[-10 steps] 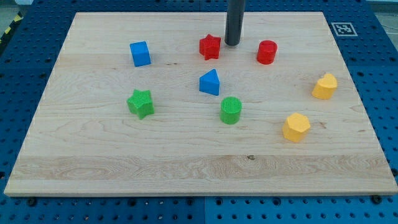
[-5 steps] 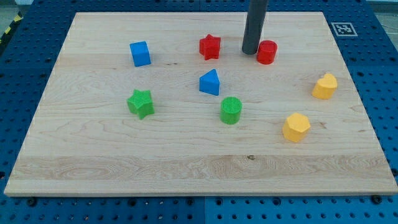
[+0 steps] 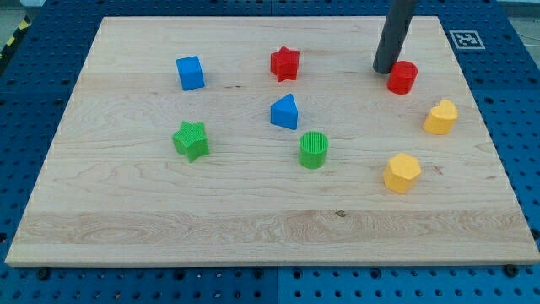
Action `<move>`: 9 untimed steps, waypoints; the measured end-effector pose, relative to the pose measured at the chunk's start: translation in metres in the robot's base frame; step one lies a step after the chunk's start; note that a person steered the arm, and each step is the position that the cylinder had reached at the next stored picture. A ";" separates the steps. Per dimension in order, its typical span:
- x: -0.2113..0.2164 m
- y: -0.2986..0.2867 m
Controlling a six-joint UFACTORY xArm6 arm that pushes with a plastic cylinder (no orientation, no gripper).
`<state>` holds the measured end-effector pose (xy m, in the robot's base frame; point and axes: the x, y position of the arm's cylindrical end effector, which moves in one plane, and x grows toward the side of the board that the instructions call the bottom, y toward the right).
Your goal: Move the red circle to the top of the yellow heart
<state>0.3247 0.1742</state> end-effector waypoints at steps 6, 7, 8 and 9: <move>0.009 0.026; 0.009 0.035; 0.020 0.059; 0.023 0.059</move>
<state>0.3472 0.2331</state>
